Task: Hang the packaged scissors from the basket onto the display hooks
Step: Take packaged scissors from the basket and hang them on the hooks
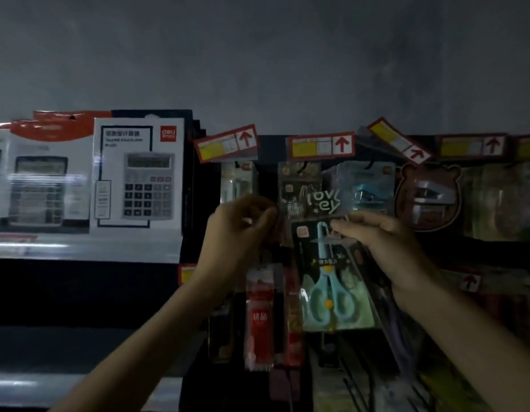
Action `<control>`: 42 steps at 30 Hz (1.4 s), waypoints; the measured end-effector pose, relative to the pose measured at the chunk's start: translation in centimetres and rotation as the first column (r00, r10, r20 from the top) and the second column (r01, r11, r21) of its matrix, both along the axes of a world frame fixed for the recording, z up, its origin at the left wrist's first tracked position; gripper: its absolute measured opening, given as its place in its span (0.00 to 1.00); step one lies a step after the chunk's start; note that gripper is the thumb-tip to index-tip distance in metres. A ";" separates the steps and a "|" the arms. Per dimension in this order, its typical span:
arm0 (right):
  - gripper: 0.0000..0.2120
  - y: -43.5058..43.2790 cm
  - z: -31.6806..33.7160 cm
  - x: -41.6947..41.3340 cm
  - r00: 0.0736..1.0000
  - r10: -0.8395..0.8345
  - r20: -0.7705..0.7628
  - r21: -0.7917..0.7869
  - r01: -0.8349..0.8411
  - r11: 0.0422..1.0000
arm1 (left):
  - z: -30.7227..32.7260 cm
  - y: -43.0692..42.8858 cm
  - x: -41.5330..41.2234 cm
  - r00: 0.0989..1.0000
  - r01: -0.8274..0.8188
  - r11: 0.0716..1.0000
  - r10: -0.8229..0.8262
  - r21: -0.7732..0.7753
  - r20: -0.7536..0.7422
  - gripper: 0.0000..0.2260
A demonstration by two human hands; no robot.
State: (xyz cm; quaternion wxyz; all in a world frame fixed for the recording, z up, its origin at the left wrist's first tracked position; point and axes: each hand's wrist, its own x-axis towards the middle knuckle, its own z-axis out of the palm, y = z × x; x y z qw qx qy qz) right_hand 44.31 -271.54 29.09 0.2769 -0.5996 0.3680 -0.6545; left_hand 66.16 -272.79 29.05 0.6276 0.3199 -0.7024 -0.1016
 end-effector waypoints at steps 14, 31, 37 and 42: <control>0.07 -4.2 4.3 -1.0 0.998 -0.057 -0.002 -0.074 0.057 0.996 | 9.8 -6.1 -3.0 0.707 -0.418 0.622 0.681 -0.662 0.194 0.16; 0.05 -6.5 7.1 0.9 0.993 -0.002 0.114 -0.089 0.012 0.996 | 14.0 -4.9 -2.6 0.939 -0.277 0.897 0.328 -0.345 0.101 0.05; 0.04 -7.4 6.9 0.9 0.994 0.011 0.112 -0.045 -0.006 0.999 | 13.2 -4.4 -2.2 0.941 -0.257 0.905 0.314 -0.339 0.127 0.03; 0.04 -7.5 7.2 1.2 0.989 0.008 0.145 -0.008 -0.007 1.000 | 12.6 -3.9 -2.0 0.943 -0.233 0.909 0.298 -0.344 0.148 0.03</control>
